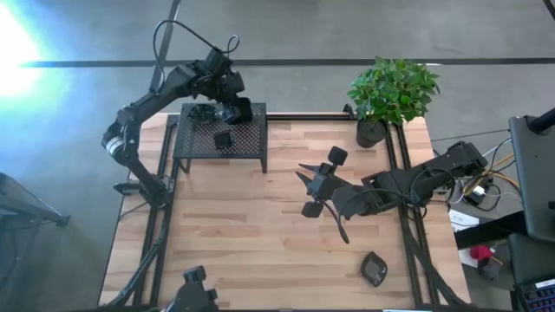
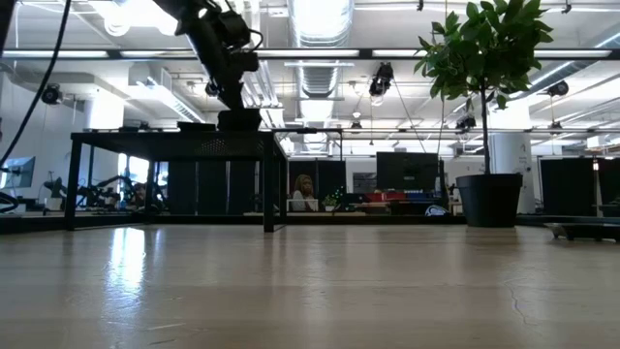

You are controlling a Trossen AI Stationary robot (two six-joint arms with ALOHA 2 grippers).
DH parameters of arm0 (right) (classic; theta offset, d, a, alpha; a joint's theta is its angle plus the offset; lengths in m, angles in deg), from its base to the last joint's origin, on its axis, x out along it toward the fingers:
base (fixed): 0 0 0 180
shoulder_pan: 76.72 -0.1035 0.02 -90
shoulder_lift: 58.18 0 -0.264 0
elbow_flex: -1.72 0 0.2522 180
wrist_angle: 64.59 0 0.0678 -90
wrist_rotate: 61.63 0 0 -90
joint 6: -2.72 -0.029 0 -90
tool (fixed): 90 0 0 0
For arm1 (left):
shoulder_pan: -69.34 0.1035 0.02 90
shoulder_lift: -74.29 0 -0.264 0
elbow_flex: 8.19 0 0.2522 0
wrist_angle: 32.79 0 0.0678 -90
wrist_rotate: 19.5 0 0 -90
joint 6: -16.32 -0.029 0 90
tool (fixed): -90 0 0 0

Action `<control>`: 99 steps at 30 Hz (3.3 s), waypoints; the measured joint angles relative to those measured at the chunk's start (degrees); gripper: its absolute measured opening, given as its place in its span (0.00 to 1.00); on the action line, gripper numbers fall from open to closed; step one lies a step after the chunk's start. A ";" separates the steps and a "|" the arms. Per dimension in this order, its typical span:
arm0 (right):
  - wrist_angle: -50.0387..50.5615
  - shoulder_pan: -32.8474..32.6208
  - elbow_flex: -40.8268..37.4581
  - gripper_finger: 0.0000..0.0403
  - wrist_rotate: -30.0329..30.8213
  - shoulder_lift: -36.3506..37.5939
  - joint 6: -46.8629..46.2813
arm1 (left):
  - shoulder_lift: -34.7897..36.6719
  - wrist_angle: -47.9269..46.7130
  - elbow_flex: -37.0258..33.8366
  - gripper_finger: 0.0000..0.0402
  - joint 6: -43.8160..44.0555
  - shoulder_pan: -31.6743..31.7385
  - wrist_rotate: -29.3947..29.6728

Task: Pick & Place Mini shaped plates
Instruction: Stack the distorted square plate on top of the stacked distorted square plate on the shelf, then stack the square plate on top of the stacked square plate on the shelf

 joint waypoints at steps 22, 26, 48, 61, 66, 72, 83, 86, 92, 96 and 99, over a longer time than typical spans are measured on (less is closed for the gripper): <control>0.00 0.00 0.00 0.21 0.01 -0.02 0.04 | 0.48 -0.38 1.43 0.14 3.03 -0.01 6.04; 0.00 0.00 0.00 0.20 0.02 -0.02 0.02 | 0.52 -0.39 2.65 0.15 2.86 -0.01 7.70; 0.00 0.02 0.00 0.19 0.03 -0.02 -0.05 | -1.26 4.74 -1.31 0.15 1.78 -0.01 12.90; 0.45 -0.02 0.00 0.17 0.07 0.84 -1.56 | 9.03 1.59 -0.68 0.15 4.17 -5.75 14.70; 9.87 -0.02 0.00 0.17 0.12 2.57 -9.11 | 16.48 1.03 -4.15 0.15 5.89 -15.85 14.63; 24.38 0.00 0.00 0.14 0.25 3.88 -25.67 | 25.23 0.62 -12.55 0.15 10.67 -31.14 16.47; 32.41 -0.42 -0.97 0.12 -8.81 3.78 -38.92 | 33.00 9.38 -29.91 0.15 28.51 -60.26 35.93; 33.03 -0.42 -1.68 0.12 -9.83 3.78 -40.23 | 33.10 14.00 -34.38 0.15 32.66 -66.49 41.12; 33.24 -0.42 -2.86 0.12 -11.29 3.78 -44.06 | 32.43 18.98 -41.80 0.15 43.11 -75.98 45.48; 33.15 -0.42 -3.51 0.12 -11.73 3.76 -47.57 | 31.90 23.30 -46.72 0.15 48.49 -81.41 48.78; 33.17 -0.42 -4.24 0.12 -11.94 3.76 -50.15 | 31.65 27.63 -50.30 0.15 50.74 -84.81 51.55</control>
